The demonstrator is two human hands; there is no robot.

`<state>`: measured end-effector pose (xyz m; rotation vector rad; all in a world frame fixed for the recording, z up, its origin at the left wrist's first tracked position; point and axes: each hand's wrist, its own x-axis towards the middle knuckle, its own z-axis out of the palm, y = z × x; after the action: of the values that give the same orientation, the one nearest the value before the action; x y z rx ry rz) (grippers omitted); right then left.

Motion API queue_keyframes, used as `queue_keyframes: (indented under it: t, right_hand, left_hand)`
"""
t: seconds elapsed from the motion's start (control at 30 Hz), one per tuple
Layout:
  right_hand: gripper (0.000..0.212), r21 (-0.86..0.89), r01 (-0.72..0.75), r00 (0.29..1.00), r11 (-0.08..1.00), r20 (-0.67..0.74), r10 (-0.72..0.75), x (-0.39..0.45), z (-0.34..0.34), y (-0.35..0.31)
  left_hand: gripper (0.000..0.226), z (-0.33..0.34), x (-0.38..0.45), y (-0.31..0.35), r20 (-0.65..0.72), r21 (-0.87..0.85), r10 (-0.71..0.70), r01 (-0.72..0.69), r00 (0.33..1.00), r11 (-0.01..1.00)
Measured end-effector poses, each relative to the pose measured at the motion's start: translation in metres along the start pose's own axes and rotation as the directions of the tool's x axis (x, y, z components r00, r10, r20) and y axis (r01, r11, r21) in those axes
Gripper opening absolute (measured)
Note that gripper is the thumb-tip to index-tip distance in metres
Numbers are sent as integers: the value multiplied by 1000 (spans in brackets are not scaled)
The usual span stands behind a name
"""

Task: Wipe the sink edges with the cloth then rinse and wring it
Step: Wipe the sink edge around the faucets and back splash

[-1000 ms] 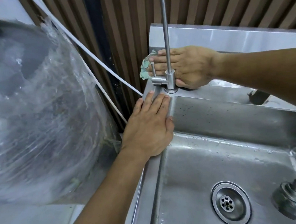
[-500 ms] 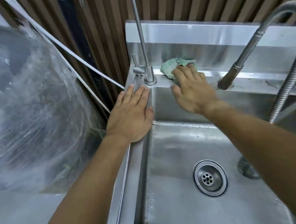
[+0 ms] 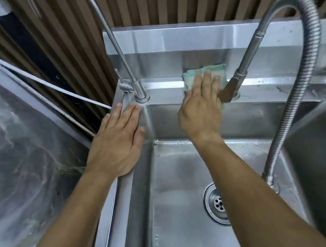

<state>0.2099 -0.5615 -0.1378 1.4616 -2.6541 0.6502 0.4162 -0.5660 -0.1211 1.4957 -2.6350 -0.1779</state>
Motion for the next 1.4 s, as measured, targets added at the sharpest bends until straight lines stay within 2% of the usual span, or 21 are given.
queue_keyframes:
  t: [0.03, 0.07, 0.13, 0.2, 0.27, 0.33, 0.43, 0.5, 0.53, 0.63, 0.7, 0.8, 0.9, 0.97, 1.03, 1.13, 1.4]
  right_hand:
    - [59, 14, -49, 999, 999, 3, 49, -4, -2, -9]
    - [61, 15, -39, 999, 999, 16, 38, -8, -2, -21]
    - [63, 12, 129, 990, 992, 51, -130, -13, 4, -41]
    - [63, 12, 319, 947, 948, 43, -319, -9, 10, -40]
    - [53, -19, 368, 930, 929, -11, -369, 1, 12, -24]
    - [53, -40, 306, 949, 951, -64, -308, 5, 14, -8]
    - [55, -4, 5, 991, 1000, -132, -6, -4, 15, -13]
    - [57, -7, -97, 988, 995, -122, 95, -8, 18, -32]
    - [57, -15, -71, 992, 997, -107, 69, -7, 18, -38]
    - [54, 4, 158, 985, 987, -72, -157, -5, 17, -22]
    - [51, 26, 215, 973, 976, -96, -212, -1, 11, 4]
    - [54, 56, 106, 987, 993, -131, -98, 1, 5, 18]
    - [57, 91, -46, 990, 995, -126, 58, 2, 9, -3]
    - [60, 112, -114, 987, 987, -104, 126, 4, 7, -14]
    - [61, 126, -68, 997, 990, -24, 71, 3, 3, -12]
    - [56, 126, 152, 986, 980, 49, -159, 2, -6, 13]
    - [61, 113, 131, 991, 985, 23, -134, 1, 0, 9]
  left_hand:
    - [66, 0, 0, 0, 0, 2, -4, 4, 1000, 1000]
    - [66, 1, 0, 1, 1, 0, -6, 6, 1000, 1000]
    - [66, 2, 0, 1, 0, -4, -8, 8, 1000, 1000]
    - [65, 3, 0, 0, -2, -14, -8, 8, 1000, 1000]
    - [66, 4, 0, 0, -22, -25, -12, 11, 1000, 1000]
    - [67, 6, 0, 2, -33, -23, -7, 6, 999, 1000]
    - [66, 5, 1, 2, -45, -24, 23, -24, 999, 999]
    - [64, 1, 6, 3, -82, -63, 74, -79, 994, 995]
    - [62, 0, 9, 4, -104, -83, 113, -122, 988, 989]
    - [60, -1, 20, 19, -183, -148, 202, -230, 962, 962]
    - [63, -1, 30, 33, -204, -193, 224, -264, 953, 945]
    - [73, 0, 53, 48, -183, -82, 263, -281, 947, 956]
    - [79, 10, 77, 59, -25, 62, 219, -217, 975, 974]
    - [84, 21, 85, 57, 28, 145, 193, -195, 981, 970]
    - [88, 28, 85, 52, 8, 179, 215, -213, 977, 961]
    - [89, 31, 82, 47, -17, 183, 253, -246, 967, 952]
    - [85, 29, 79, 46, -18, 198, 250, -242, 968, 950]
